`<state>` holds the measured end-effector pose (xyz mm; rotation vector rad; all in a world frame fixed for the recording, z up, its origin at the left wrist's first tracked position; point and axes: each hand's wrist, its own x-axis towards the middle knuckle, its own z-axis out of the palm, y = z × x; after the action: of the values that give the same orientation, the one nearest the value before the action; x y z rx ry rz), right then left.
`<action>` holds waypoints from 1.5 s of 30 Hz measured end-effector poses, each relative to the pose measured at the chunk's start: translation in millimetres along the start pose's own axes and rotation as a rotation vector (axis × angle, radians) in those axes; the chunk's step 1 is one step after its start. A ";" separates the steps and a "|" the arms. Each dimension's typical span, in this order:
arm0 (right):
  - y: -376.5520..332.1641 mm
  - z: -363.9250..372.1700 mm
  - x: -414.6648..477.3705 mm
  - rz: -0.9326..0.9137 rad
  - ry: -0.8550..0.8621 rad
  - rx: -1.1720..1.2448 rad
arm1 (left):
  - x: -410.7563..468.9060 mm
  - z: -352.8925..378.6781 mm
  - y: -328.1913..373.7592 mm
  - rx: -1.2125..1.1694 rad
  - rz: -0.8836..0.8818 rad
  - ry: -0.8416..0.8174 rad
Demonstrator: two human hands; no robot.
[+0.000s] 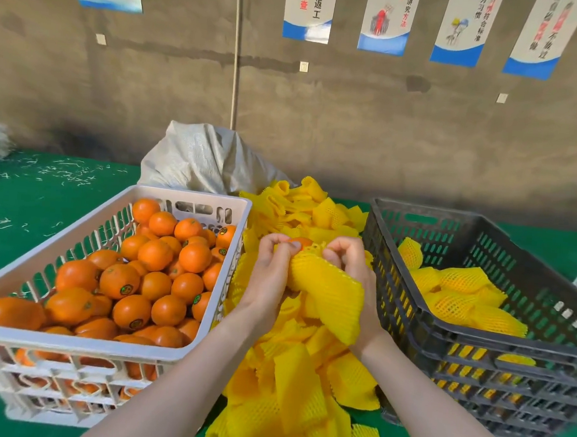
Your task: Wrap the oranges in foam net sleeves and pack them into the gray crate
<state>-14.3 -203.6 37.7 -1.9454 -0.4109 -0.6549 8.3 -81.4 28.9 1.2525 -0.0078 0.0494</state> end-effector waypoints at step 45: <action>9.9 2.6 6.3 0.489 0.120 0.449 | -8.8 24.4 -11.8 -0.373 -0.173 0.097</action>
<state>-3.2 -205.6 33.5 -1.4863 0.0058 -0.3210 0.5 -108.6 25.0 0.8733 0.1688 -0.0400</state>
